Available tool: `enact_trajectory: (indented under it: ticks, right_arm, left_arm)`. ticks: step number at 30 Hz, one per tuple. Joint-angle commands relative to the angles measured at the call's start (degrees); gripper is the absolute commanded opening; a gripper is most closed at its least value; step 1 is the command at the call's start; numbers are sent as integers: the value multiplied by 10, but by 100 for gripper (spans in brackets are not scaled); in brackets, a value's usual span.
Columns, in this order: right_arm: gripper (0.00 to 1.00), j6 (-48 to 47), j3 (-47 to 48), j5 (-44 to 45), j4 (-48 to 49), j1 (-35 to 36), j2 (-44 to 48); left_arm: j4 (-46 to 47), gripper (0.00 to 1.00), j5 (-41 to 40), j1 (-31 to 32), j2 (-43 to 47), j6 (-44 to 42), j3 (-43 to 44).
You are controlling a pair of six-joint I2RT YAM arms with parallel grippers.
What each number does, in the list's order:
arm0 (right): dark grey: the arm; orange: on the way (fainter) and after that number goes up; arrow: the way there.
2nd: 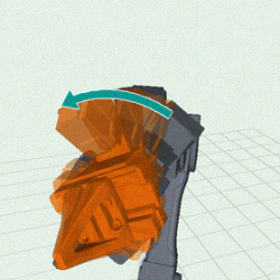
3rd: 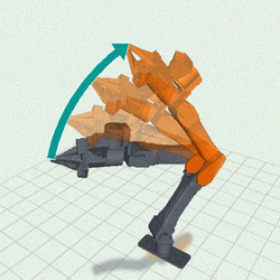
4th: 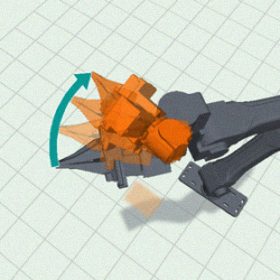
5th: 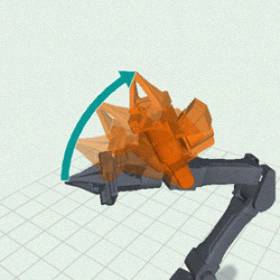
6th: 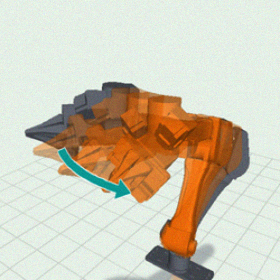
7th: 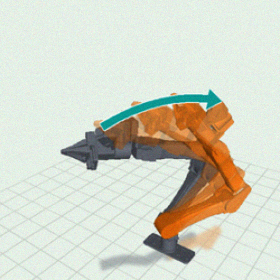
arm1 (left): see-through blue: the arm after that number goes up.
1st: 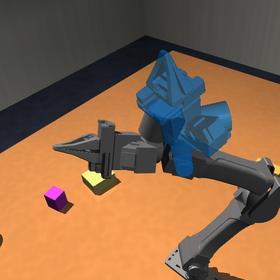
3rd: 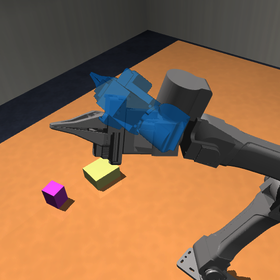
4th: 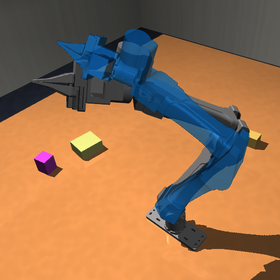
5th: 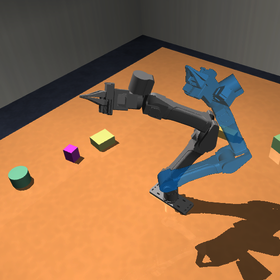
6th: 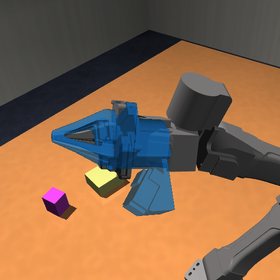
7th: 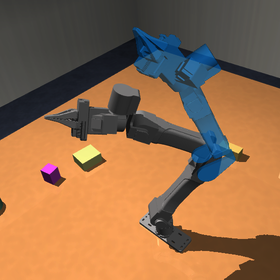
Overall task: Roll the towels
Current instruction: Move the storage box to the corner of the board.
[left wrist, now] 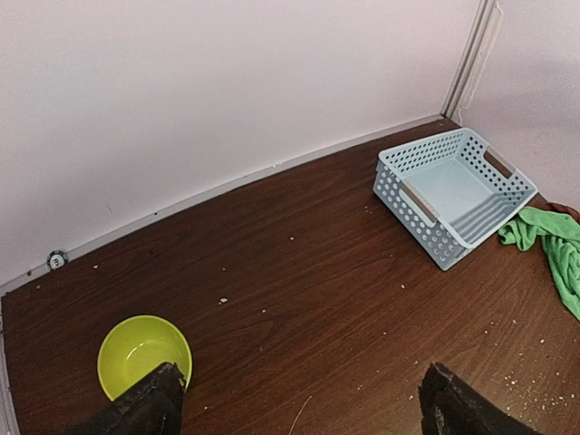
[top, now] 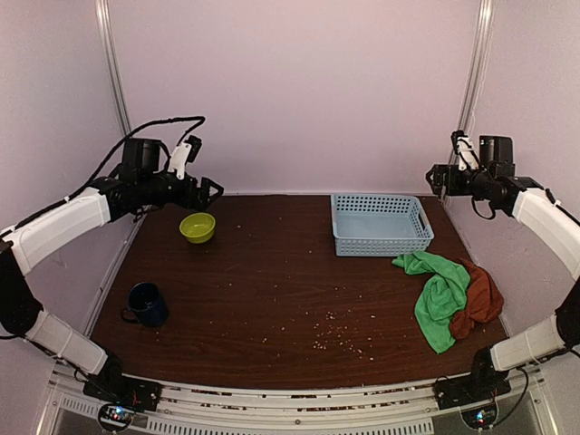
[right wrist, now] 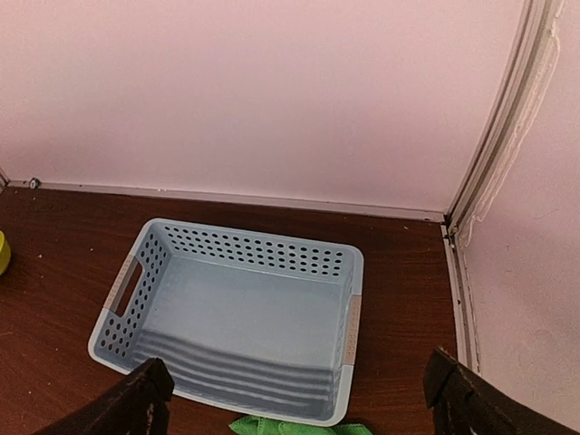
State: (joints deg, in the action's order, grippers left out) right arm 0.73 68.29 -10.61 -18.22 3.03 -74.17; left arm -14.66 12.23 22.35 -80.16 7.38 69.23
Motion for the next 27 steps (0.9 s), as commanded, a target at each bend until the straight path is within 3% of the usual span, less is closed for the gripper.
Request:
enact_trajectory:
  ticks: [1, 7, 13, 16, 21, 27]
  right_arm:
    - [100, -100, 18, -94, -58, -4, 0]
    - [96, -228, 10, -107, -137, 22, -46]
    - [86, -151, 82, 12, -134, 18, -159]
    - [79, -161, 138, -19, -202, 13, -209]
    - [74, -230, 98, -91, -237, 27, -174]
    - [47, -256, 30, -95, -249, 107, -128]
  left_arm:
    - [15, 91, 58, 30, -23, -8, 26]
    - [18, 90, 77, 111, -41, -35, 18]
    - [30, 89, 62, 142, -86, 56, 13]
    - [40, 89, 59, 163, -92, 73, 7]
    - [69, 89, 53, 173, -90, 84, -26]
    - [92, 88, 56, 175, -89, 98, -50]
